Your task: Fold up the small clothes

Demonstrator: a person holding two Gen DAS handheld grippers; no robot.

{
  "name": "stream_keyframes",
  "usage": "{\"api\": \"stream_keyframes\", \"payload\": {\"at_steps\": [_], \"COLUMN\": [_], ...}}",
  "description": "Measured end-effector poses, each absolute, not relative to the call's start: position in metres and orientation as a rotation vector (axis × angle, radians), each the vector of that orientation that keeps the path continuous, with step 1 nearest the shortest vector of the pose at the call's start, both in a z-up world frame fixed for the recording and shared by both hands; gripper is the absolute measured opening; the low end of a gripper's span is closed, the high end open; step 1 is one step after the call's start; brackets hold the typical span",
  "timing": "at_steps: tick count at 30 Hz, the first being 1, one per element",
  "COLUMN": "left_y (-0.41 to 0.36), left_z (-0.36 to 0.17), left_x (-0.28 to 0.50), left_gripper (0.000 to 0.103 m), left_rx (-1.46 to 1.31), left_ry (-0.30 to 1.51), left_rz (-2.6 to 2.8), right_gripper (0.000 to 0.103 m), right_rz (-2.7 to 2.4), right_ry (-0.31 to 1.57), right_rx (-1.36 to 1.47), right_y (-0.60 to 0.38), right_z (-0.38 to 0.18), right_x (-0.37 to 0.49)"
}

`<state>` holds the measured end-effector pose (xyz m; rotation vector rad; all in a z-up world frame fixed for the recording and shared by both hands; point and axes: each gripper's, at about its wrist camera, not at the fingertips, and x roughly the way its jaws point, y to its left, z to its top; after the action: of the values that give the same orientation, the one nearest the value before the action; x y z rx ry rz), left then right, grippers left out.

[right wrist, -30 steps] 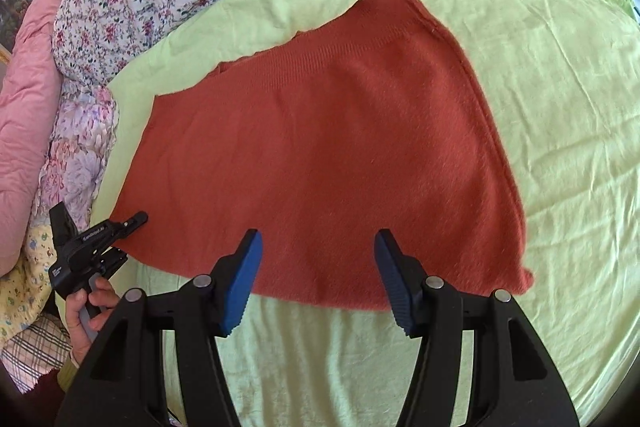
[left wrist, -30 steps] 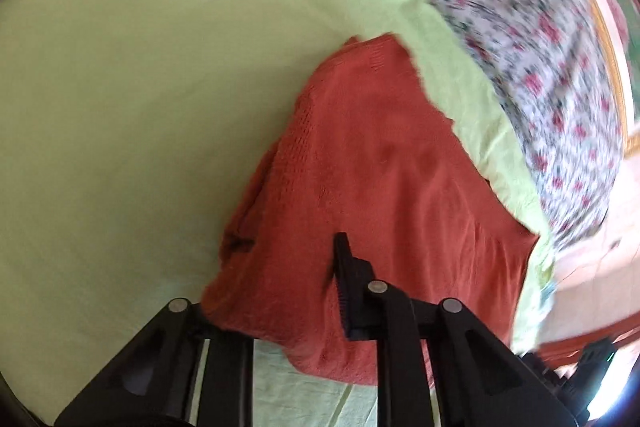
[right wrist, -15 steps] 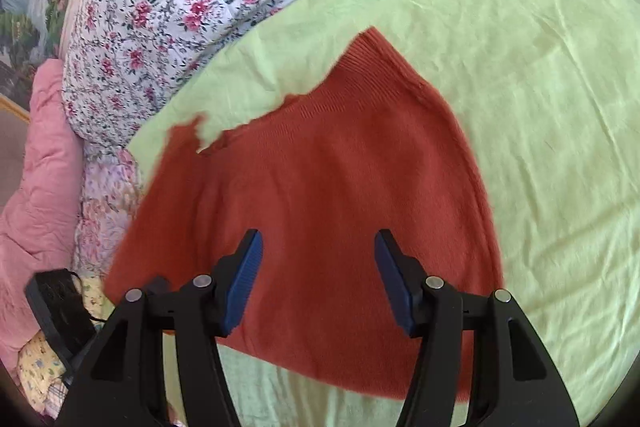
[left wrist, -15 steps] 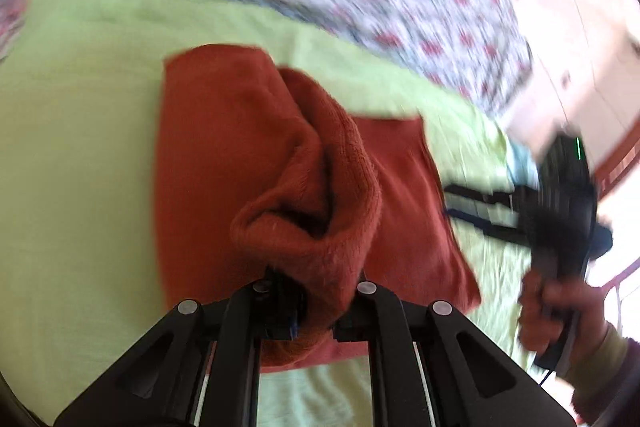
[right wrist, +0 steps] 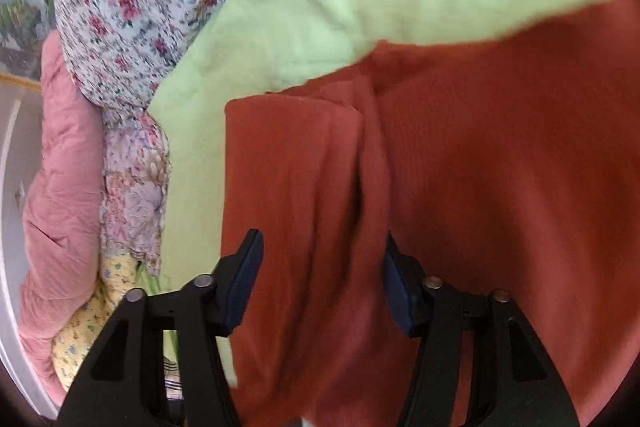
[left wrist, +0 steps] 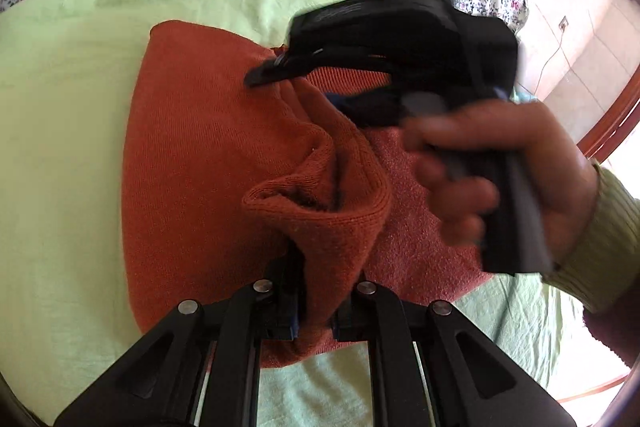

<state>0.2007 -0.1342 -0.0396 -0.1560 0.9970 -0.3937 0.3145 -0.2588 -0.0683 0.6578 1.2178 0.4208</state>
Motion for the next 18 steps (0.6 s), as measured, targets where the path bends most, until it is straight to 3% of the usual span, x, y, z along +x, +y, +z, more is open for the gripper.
{"api": "stream_keyframes", "payload": {"at_steps": [1,3,11,18], "left_y": [-0.134,-0.134,-0.186,-0.257], "left_z": [-0.039,-0.033,0.004,-0.029], "left_x": [0.2,0.2,0.189,0.201], "left_gripper": [0.008,0.008,0.009,0.009], "left_rx": [-0.152,-0.152,-0.113,-0.037], "left_ry": [0.996,0.989,0.914,0.979], "left_rz": [-0.392,-0.4,-0.583,-0.667], "right_gripper": [0.021,0.015,0.014,0.014], "right_rz": [0.414,0.404,0.449,0.272], "right_ry": [1.234,1.242,1.032,1.075], "right_rx": [0.618,0.556,0.425,0.386], "right_y": [-0.251,-0.246,-0.291,-0.359], "right_z": [-0.07,-0.066,0.027,-0.001], "right_x": [0.322,0.327,0.285,0.264]}}
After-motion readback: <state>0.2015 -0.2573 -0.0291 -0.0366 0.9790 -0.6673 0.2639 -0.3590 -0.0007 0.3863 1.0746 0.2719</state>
